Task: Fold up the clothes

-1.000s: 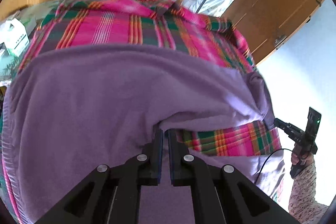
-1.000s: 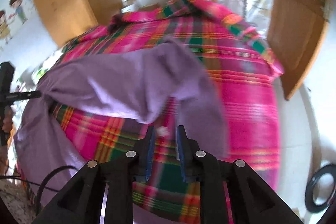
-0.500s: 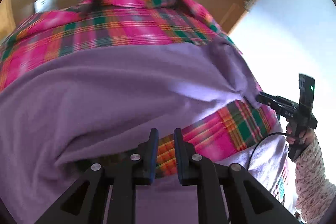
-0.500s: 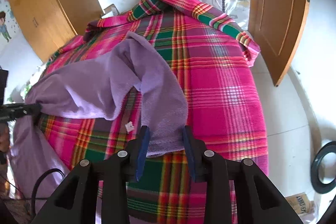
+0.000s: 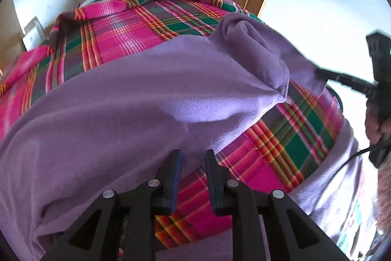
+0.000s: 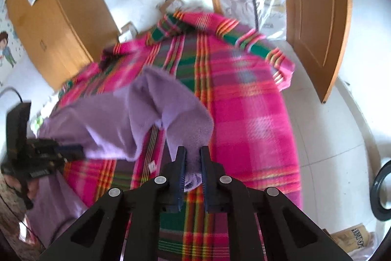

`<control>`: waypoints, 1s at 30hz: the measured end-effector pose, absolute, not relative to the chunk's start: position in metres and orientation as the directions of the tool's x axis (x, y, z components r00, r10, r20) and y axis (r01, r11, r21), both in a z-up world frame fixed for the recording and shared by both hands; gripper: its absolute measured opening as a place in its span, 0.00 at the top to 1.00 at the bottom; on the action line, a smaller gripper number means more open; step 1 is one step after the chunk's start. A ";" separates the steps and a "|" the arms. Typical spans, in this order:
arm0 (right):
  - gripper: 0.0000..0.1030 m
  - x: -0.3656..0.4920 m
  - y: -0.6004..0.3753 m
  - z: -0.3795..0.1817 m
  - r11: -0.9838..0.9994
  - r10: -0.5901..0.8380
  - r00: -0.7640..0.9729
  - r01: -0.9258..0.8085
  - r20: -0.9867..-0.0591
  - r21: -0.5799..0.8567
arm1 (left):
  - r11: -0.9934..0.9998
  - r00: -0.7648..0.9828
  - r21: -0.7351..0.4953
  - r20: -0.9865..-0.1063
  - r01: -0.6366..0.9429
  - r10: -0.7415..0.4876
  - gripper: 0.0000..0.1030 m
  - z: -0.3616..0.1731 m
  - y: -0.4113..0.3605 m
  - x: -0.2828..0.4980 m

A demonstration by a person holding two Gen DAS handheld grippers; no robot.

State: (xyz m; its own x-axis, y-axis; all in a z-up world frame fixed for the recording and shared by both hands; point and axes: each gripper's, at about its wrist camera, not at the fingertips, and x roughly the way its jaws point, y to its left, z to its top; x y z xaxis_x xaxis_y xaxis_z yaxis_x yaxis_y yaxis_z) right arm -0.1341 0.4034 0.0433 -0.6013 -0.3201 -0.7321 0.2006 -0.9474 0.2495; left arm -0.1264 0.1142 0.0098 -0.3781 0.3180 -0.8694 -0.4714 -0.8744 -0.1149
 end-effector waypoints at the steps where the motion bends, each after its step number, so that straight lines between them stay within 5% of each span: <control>1: 0.88 -0.134 0.408 0.048 -0.951 -0.308 -0.617 0.187 -0.725 0.245 | -0.873 -0.387 -0.096 -0.869 -0.478 0.308 0.80 0.010 0.117 -0.125; 8: 0.88 -0.145 0.438 0.064 -0.972 -0.222 -0.680 0.099 -0.699 0.212 | -0.845 -0.454 0.042 -0.857 -0.534 0.244 0.77 0.009 0.132 -0.113; 15: 0.88 -0.168 0.464 0.065 -0.981 -0.146 -0.700 0.009 -0.699 0.196 | -0.852 -0.426 -0.024 -0.859 -0.523 0.285 0.95 0.012 0.126 -0.128; 30: 0.88 -0.229 0.504 0.047 -0.964 0.036 -0.632 -0.227 -0.774 0.141 | -0.826 -0.374 -0.139 -0.841 -0.547 0.390 0.96 0.026 0.118 -0.126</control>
